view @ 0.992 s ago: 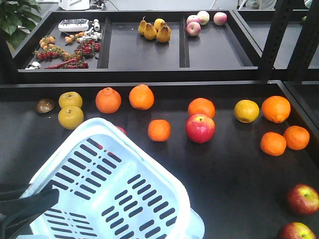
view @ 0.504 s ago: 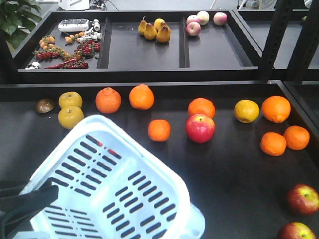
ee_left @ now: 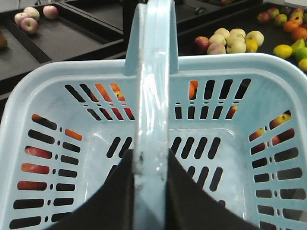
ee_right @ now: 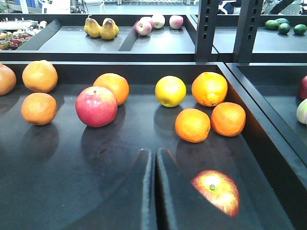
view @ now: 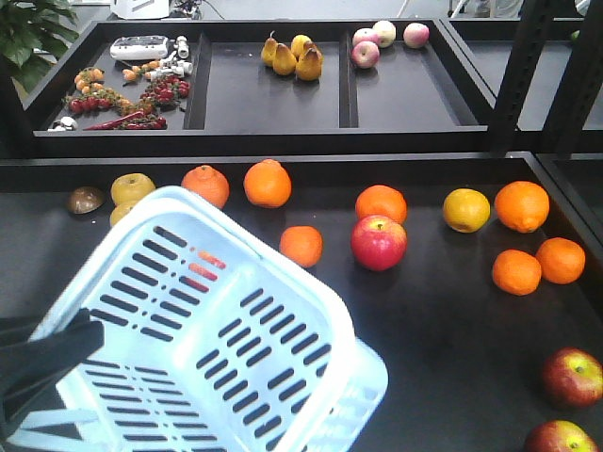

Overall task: Pick three apples into basket with both arms
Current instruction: 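Swing the light-blue basket over the table and lower it with the left gripper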

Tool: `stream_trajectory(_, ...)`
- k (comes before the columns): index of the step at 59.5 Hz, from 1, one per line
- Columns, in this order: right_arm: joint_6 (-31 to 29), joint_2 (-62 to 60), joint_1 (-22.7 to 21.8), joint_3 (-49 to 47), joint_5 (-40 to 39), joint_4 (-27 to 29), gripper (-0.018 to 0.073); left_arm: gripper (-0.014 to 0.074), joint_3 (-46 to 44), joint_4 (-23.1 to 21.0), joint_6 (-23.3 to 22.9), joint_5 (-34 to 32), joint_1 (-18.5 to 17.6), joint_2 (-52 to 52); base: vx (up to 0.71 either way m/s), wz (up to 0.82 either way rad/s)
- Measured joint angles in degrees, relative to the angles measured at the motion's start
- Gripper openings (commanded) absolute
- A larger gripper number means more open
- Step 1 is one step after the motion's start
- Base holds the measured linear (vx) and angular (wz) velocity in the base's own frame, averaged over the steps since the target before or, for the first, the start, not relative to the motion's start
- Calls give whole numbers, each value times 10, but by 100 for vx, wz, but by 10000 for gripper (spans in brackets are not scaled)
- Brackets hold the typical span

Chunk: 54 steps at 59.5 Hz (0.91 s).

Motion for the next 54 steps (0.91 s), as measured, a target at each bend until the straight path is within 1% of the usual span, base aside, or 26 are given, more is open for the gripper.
stream_trajectory(8, 0, 0, 0, 0, 0, 0, 8, -6, 0, -11, 0, -48, 0, 0, 0, 0)
stream_trajectory(18, 0, 0, 0, 0, 0, 0, 8, -6, -1, -39, 0, -146, 0, 9, 0, 0)
stream_trajectory(22, 0, 0, 0, 0, 0, 0, 8, -6, -11, -43, 0, -167, 0, 29, 0, 0)
stream_trajectory(26, 0, 0, 0, 0, 0, 0, 8, -6, -29, -44, 0, -169, 0, 60, 0, 0)
stream_trajectory(31, 0, 0, 0, 0, 0, 0, 8, -6, -68, -44, 1, -156, 0, 119, 0, 0)
stream_trajectory(35, 0, 0, 0, 0, 0, 0, 8, -6, -111, -44, 12, -131, 0, 175, 0, 0)
stream_trajectory(41, 0, 0, 0, 0, 0, 0, 8, -6, -184, -44, 48, -76, 0, 259, 0, 0)
stream_trajectory(46, 0, 0, 0, 0, 0, 0, 8, -6, -257, -43, 86, -22, 0, 334, 0, 0)
stream_trajectory(54, 0, 0, 0, 0, 0, 0, 8, -6, -350, -41, 124, 41, 0, 449, 0, 0)
